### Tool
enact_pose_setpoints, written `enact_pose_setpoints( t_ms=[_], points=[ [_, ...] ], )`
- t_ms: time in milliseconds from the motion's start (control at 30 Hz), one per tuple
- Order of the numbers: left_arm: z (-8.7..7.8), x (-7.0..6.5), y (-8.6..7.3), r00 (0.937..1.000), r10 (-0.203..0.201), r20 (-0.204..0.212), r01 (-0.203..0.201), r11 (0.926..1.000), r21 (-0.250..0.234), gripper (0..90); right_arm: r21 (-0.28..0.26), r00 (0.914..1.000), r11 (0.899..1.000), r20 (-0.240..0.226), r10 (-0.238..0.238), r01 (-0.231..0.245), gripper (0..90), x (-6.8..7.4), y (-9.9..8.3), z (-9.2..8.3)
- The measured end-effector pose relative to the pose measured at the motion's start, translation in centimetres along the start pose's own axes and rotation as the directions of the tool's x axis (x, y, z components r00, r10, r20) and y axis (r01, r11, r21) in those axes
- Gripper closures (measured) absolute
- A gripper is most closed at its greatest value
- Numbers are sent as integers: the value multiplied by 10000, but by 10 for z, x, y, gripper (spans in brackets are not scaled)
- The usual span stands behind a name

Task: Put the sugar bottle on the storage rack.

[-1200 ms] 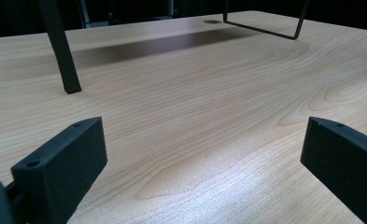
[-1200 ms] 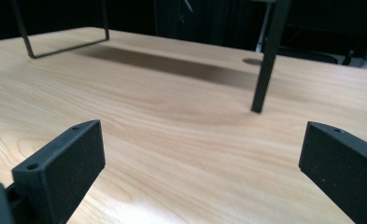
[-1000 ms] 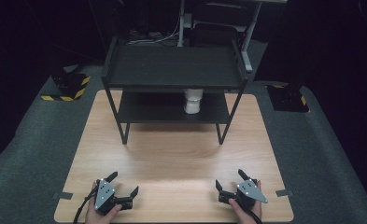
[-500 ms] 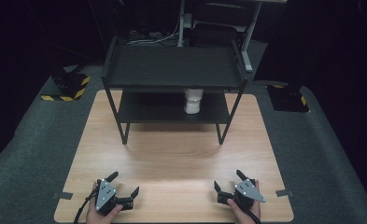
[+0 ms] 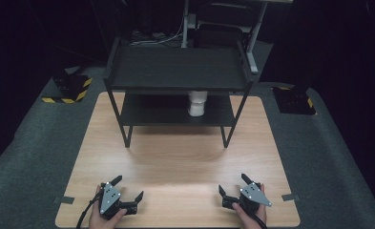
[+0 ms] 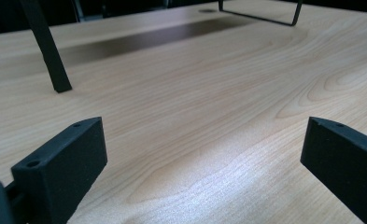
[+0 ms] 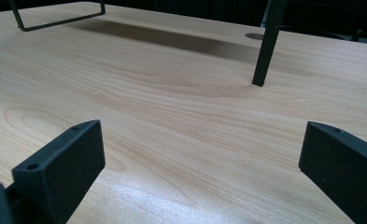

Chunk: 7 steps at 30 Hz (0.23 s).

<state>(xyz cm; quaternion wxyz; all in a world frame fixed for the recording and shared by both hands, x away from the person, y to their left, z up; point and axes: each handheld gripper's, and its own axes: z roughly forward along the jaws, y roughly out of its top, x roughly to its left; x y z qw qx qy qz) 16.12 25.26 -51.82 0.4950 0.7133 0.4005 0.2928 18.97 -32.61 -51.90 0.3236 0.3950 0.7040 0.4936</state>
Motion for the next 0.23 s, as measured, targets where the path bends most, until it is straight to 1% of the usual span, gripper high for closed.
enact_pose_setpoints(
  t_ms=[67,100,200,233],
  points=[
    [2,1,3,10000,5,58,-6,9999,124,7,32,10000,10000,80,55,-55,0,1,0,0],
    [3,1,3,9999,-69,83,68,9998,162,7,27,9999,10000,82,63,-64,0,1,0,0],
    [3,1,3,9999,-160,62,159,9998,125,7,65,10000,10000,69,-28,28,0,2,0,-1],
    [3,1,3,9999,-135,60,135,9998,120,7,49,10000,10000,28,-85,85,0,1,0,-1]
  ],
)
